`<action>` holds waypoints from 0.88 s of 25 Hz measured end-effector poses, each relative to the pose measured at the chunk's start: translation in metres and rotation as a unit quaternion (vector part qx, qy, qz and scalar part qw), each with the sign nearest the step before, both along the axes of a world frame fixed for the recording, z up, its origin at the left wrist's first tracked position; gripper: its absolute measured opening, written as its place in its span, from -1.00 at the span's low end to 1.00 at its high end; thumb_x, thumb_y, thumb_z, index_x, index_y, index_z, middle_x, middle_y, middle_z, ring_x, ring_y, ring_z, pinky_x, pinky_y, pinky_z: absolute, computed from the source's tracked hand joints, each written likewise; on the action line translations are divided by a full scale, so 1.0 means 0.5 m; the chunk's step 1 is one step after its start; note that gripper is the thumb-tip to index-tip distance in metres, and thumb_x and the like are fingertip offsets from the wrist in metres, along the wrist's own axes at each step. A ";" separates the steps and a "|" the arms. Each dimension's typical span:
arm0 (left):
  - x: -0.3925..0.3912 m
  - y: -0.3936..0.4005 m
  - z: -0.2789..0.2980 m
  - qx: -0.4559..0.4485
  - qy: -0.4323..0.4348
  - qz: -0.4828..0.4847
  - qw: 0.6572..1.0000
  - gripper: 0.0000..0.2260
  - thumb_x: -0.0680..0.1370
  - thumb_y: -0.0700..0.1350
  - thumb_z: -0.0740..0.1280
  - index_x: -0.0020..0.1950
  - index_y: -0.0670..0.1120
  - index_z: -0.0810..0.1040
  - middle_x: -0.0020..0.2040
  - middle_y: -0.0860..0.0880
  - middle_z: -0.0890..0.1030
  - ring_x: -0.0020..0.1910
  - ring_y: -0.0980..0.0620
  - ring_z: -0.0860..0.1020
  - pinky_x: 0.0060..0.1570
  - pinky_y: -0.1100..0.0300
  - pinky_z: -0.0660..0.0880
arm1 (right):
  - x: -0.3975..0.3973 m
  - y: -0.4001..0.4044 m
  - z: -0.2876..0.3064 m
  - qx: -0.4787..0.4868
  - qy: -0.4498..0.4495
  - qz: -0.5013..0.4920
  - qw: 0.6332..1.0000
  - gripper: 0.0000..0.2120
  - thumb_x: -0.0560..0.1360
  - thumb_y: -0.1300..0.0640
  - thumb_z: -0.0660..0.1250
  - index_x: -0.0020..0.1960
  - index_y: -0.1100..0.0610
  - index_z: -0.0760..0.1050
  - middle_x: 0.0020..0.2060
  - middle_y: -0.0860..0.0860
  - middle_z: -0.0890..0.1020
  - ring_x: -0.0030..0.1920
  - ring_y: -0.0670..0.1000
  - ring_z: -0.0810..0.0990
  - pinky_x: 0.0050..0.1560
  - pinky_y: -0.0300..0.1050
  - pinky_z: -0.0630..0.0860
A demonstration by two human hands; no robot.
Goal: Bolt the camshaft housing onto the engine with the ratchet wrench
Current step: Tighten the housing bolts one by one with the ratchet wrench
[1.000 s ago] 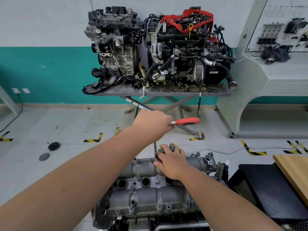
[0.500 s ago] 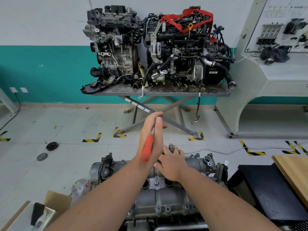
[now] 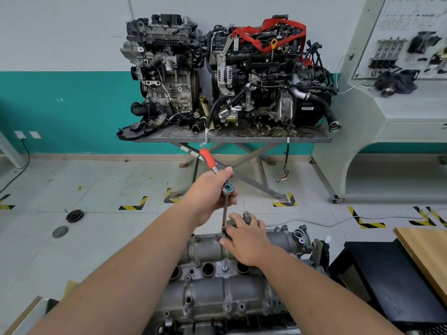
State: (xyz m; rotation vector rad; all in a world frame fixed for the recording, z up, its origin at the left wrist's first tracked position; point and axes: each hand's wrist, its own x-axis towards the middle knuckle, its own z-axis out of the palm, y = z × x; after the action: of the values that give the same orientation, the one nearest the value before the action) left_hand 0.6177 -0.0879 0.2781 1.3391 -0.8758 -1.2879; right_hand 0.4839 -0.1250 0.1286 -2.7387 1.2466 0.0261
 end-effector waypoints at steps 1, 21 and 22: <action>0.007 -0.001 0.012 0.015 -0.045 -0.029 0.998 -0.75 0.65 0.03 0.23 0.14 -0.14 0.49 -0.37 -0.03 0.60 -0.39 -0.03 0.60 -0.27 0.13 0.56 | 0.000 0.000 -0.001 -0.001 0.001 0.002 1.000 -0.53 0.60 -0.31 0.02 0.34 -0.07 0.41 0.52 -0.10 0.11 0.45 0.32 0.12 0.36 0.25 0.12; -0.051 0.042 -0.071 -0.241 -0.586 0.229 0.739 -0.45 0.50 0.31 0.24 0.12 -0.16 0.61 0.11 -0.06 0.53 -0.03 -0.03 0.51 -0.08 0.05 0.52 | 0.001 -0.008 0.067 0.115 0.089 0.045 0.988 -0.48 0.61 -0.29 0.05 0.47 -0.05 0.25 0.55 0.02 0.01 0.47 0.38 0.02 0.41 0.32 0.06; -0.054 0.045 -0.076 -0.220 -0.524 0.235 0.788 -0.41 0.53 0.34 0.16 0.25 -0.12 0.55 0.18 0.01 0.49 0.04 0.04 0.50 0.01 0.10 0.53 | 0.000 -0.008 0.070 0.120 0.093 0.048 0.987 -0.49 0.62 -0.28 0.05 0.47 -0.05 0.26 0.55 0.04 0.03 0.47 0.38 0.03 0.41 0.32 0.07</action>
State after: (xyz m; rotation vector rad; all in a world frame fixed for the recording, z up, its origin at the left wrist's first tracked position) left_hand 0.5907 -0.0653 0.2404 1.7014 -1.3399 0.1767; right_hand 0.4842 -0.1291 0.1634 -2.6292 1.0718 0.4208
